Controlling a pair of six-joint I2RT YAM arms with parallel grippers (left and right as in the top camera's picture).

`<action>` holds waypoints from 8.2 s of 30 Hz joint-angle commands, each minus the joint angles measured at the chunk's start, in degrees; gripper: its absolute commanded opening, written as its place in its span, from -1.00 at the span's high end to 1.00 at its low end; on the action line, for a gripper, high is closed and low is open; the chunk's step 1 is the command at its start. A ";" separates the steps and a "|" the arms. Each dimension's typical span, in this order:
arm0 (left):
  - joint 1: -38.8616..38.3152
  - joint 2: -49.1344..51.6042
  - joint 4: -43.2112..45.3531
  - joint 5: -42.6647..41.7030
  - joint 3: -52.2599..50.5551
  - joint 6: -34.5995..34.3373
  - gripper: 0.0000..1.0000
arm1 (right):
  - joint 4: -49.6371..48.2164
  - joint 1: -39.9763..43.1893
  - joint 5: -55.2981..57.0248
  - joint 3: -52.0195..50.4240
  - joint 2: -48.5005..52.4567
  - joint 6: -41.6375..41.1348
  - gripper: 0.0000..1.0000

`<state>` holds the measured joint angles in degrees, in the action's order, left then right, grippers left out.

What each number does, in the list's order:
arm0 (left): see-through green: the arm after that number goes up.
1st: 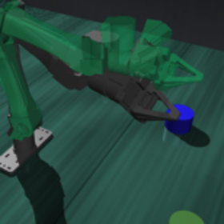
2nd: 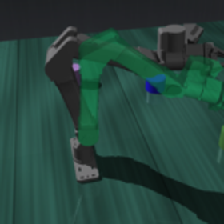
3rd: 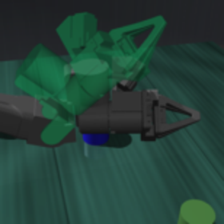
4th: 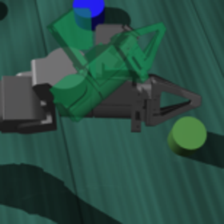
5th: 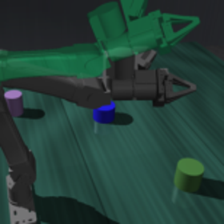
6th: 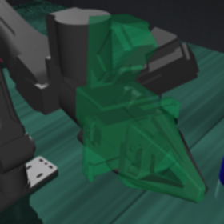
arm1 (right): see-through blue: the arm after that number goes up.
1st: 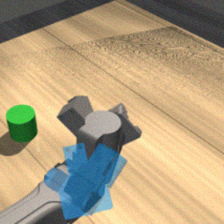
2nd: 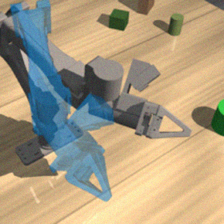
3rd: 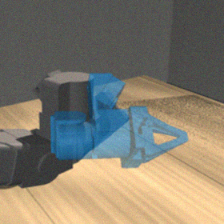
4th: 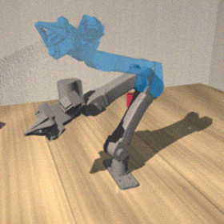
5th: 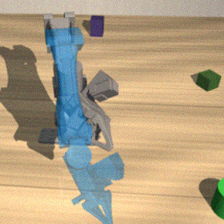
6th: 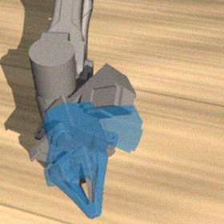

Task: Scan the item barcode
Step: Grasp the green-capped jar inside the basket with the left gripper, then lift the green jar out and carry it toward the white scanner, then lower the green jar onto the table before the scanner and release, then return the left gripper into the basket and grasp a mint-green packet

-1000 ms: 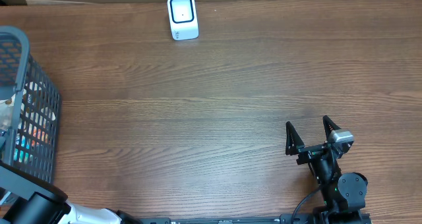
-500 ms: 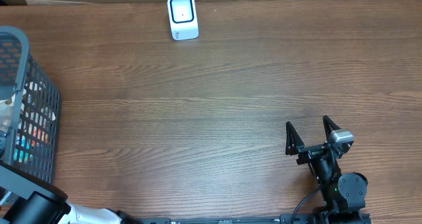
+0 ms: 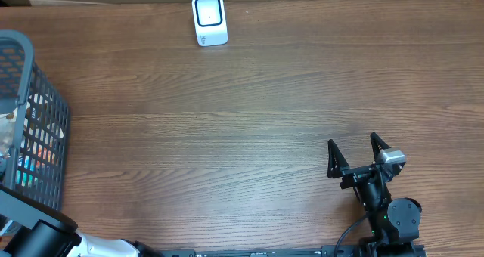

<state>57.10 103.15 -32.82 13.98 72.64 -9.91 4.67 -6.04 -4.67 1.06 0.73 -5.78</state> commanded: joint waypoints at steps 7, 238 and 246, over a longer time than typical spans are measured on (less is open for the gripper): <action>0.20 -2.08 -0.59 -0.52 -0.11 0.48 0.64 | -0.26 0.13 -0.13 -0.59 -0.57 -0.20 -1.00; -4.24 -7.80 -9.09 -1.92 -5.03 -2.25 -0.65 | -0.26 0.13 -0.13 -0.59 -0.57 -0.20 -1.00; -4.24 -7.56 -3.48 -1.95 -5.05 0.55 -0.62 | -0.26 0.13 -0.13 -0.59 -0.57 -0.17 -1.00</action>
<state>52.93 94.59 -36.82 11.25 68.75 -11.97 4.69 -6.04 -4.67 1.06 0.73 -5.78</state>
